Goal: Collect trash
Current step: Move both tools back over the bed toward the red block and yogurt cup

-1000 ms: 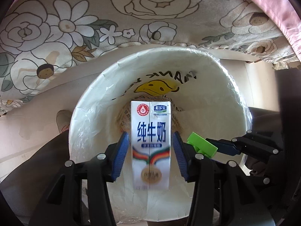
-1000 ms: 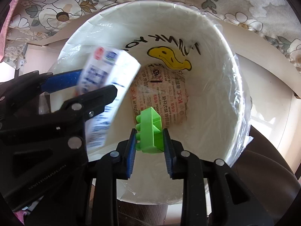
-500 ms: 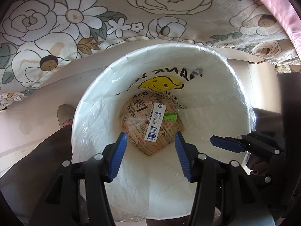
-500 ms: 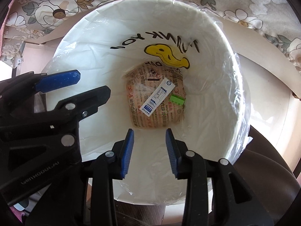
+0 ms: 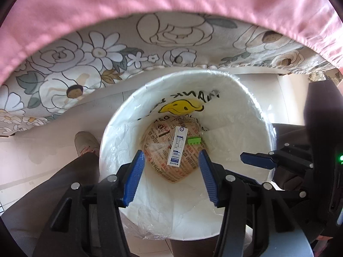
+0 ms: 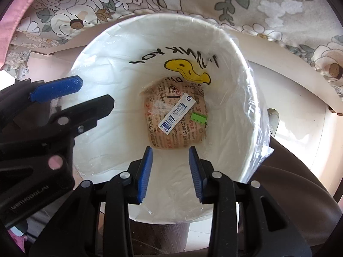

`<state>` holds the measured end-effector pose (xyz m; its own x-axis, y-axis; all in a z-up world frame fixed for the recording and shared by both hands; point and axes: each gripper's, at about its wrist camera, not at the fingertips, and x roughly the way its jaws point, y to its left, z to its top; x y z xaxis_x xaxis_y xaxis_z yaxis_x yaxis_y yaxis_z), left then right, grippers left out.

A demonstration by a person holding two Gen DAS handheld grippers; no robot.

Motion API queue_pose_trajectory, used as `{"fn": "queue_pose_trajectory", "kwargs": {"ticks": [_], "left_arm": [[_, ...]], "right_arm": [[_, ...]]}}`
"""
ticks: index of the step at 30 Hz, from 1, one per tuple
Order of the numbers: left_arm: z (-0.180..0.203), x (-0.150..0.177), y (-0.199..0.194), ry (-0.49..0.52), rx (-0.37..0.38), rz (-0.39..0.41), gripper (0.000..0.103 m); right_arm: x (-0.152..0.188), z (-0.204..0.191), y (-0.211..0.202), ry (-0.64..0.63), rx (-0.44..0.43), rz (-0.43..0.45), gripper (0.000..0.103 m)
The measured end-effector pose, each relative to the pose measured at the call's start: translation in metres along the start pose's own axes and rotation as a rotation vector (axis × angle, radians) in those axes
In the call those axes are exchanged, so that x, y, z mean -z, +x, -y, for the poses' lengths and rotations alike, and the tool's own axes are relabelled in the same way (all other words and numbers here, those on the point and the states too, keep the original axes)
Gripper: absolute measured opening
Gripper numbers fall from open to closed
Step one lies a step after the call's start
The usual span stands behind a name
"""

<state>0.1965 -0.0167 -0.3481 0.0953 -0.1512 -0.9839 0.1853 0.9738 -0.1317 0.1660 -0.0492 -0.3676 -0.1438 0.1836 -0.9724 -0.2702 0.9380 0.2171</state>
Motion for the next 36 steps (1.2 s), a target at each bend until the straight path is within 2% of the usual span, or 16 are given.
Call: {"fn": "queue_pose_trajectory", "kwargs": {"ticks": [4,8,12,16,19,24,26,31,36], "left_arm": [[0.000,-0.002,-0.030,0.011,0.006,0.060,0.055],[0.004,-0.001,-0.064,0.071,-0.037,0.147,0.055],[0.005,0.001,-0.105,0.100,-0.051,0.222,0.055],[0.005,0.002,-0.146,0.108,-0.035,0.290,0.055],[0.008,-0.002,-0.173,0.109,-0.056,0.326,0.057],[0.005,-0.012,-0.218,0.070,-0.048,0.397,0.072],[0.005,-0.018,-0.234,0.058,-0.076,0.414,0.077],[-0.002,-0.037,-0.257,0.055,-0.115,0.459,0.081],[-0.015,-0.057,-0.265,0.084,-0.168,0.476,0.083]], "right_arm": [[0.004,-0.004,-0.024,-0.028,0.015,0.039,0.036],[0.010,-0.007,-0.058,-0.080,0.051,0.097,0.036],[0.019,-0.007,-0.103,-0.126,0.078,0.173,0.036],[0.029,-0.003,-0.156,-0.135,0.075,0.268,0.036],[0.033,0.000,-0.194,-0.130,0.064,0.343,0.037],[0.032,0.000,-0.253,-0.139,0.063,0.474,0.053],[0.030,-0.002,-0.273,-0.149,0.071,0.518,0.058],[0.018,-0.007,-0.318,-0.194,0.091,0.629,0.071],[-0.008,-0.012,-0.346,-0.234,0.111,0.687,0.072]]}}
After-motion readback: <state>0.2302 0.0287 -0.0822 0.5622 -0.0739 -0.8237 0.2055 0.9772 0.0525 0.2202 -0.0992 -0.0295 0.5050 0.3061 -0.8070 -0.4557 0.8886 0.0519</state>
